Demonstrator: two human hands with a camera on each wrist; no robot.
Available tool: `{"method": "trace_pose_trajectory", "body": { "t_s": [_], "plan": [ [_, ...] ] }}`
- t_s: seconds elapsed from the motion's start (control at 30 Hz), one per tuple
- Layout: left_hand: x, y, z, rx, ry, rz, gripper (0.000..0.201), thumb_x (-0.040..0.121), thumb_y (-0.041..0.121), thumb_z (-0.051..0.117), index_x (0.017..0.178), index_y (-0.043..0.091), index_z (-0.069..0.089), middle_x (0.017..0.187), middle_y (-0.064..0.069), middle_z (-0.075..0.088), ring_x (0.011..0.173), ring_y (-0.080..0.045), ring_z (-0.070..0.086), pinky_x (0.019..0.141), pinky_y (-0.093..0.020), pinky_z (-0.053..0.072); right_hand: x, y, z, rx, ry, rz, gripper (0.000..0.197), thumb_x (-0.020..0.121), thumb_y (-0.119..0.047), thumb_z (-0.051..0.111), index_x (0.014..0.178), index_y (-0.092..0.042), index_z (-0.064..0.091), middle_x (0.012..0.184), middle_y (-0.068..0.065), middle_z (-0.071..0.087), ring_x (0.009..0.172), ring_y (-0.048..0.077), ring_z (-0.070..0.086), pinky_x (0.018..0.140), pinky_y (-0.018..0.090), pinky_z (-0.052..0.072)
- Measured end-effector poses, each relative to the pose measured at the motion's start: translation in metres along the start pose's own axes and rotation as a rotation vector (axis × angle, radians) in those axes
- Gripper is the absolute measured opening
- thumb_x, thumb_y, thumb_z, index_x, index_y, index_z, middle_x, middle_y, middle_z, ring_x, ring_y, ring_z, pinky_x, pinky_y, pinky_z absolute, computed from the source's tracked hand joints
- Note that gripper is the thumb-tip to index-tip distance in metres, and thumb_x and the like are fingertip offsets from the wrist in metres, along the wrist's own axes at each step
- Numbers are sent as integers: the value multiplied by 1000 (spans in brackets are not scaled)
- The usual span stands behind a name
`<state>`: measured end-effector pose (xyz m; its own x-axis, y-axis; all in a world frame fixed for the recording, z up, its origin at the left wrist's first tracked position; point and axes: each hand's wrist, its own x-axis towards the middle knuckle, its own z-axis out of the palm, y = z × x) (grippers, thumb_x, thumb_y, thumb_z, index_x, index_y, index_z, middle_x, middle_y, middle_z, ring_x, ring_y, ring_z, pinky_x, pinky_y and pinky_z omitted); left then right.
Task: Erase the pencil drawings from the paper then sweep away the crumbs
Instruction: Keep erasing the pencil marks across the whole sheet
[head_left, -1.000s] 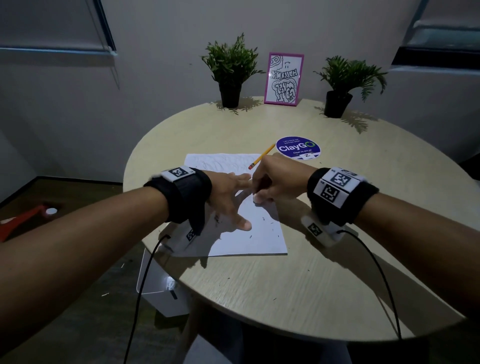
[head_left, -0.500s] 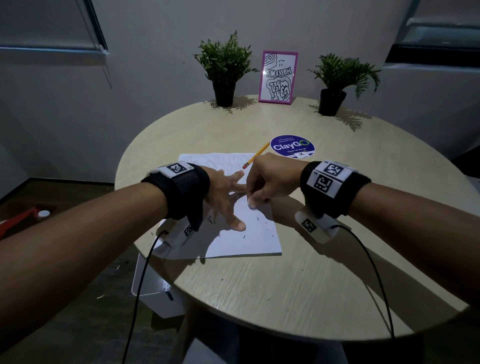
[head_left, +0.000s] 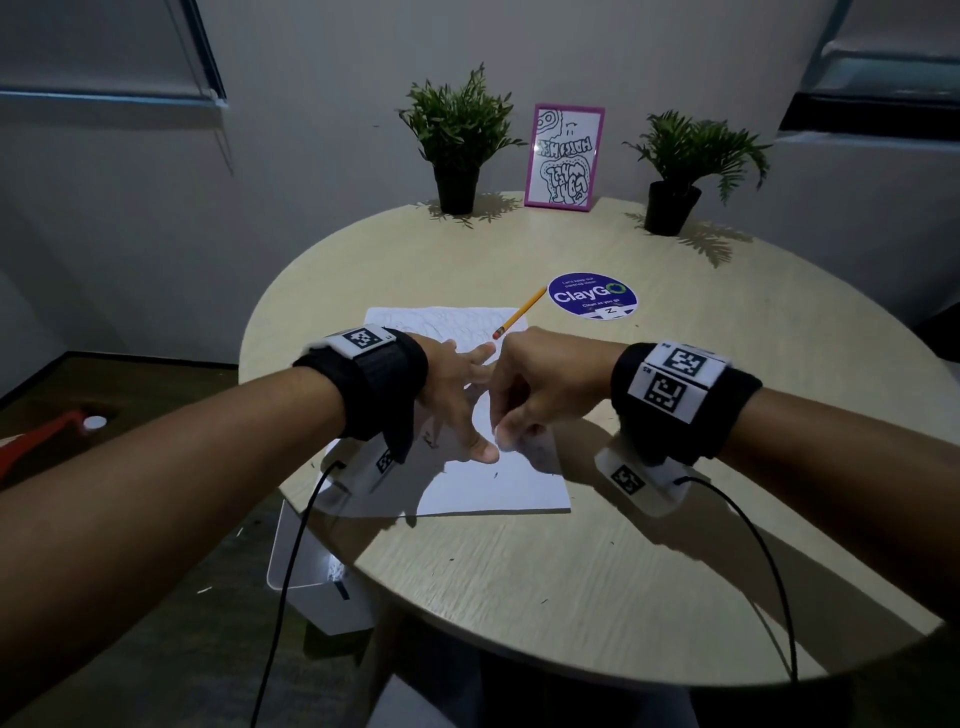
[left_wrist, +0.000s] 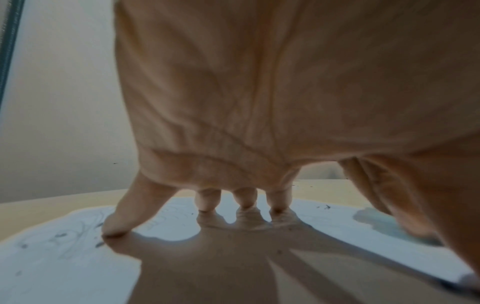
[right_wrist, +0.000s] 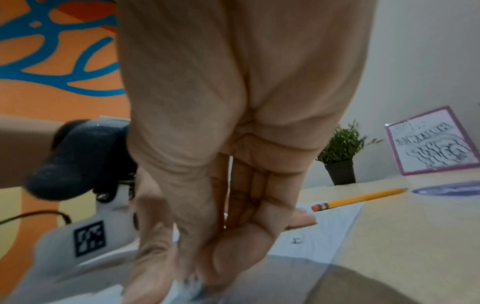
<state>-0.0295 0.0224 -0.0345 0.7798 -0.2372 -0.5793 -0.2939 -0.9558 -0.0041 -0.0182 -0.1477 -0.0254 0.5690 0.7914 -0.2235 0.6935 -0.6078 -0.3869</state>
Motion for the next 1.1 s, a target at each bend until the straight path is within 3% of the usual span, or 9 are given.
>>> {"method": "trace_pose_trajectory", "body": {
  "t_s": [0.17,0.33,0.5,0.6,0.67,0.77,0.9,1.03,1.1],
  "plan": [
    [1,0,0,8,-11,4,113,61,85,66,148,61,-3,158,28,-23,152,-23,-14,119,-63,11,5,9,-5,-11,109,67,7,79,-24,84,82,-18,81,66,-4,73,60,2,66,64,23,53],
    [1,1,0,16,-11,2,110,62,85,65,148,61,0,160,25,-23,152,-25,-16,118,-63,7,-1,-3,-3,-2,-28,10,11,80,-24,84,85,-14,81,70,-4,75,60,0,66,64,21,54],
    [0,1,0,17,-12,7,115,63,86,64,149,59,-8,159,24,-26,152,-27,-16,118,-63,7,4,10,-5,-3,107,71,6,81,-23,82,84,-18,80,69,-5,75,65,4,69,66,23,54],
    [-2,3,-1,33,-13,2,114,67,83,63,149,56,-11,160,21,-25,152,-27,-15,118,-61,6,-2,4,-4,25,-53,15,9,81,-24,82,86,-16,80,70,-6,75,63,1,68,64,15,52],
    [-1,4,-1,48,-12,-14,118,67,84,62,149,54,-17,160,21,-26,152,-26,-15,119,-59,7,-2,12,-8,-31,40,34,11,81,-25,82,86,-15,81,72,-6,75,63,-3,65,62,6,43],
    [1,4,2,40,7,-31,121,67,83,63,151,50,-17,159,22,-25,152,-24,-15,120,-56,6,-3,21,-11,-92,159,75,11,81,-28,82,85,-18,81,74,-6,75,69,2,66,64,15,45],
    [1,3,2,33,3,-30,121,66,84,63,151,50,-17,159,24,-25,152,-23,-15,120,-55,4,-13,9,-9,7,-120,31,12,81,-29,82,88,-19,81,75,-9,76,67,4,69,65,19,51],
    [3,3,1,28,-6,-29,122,66,84,63,151,50,-18,158,23,-27,152,-25,-15,120,-57,4,-12,21,-9,9,82,83,10,81,-26,83,84,-17,80,71,-8,75,65,2,69,60,12,46],
    [3,3,1,22,-1,-33,123,65,84,63,150,50,-18,159,23,-26,152,-26,-15,120,-57,4,-17,18,-7,28,47,65,11,81,-25,83,80,-15,79,72,-6,75,67,4,69,61,16,49]
  ]
}}
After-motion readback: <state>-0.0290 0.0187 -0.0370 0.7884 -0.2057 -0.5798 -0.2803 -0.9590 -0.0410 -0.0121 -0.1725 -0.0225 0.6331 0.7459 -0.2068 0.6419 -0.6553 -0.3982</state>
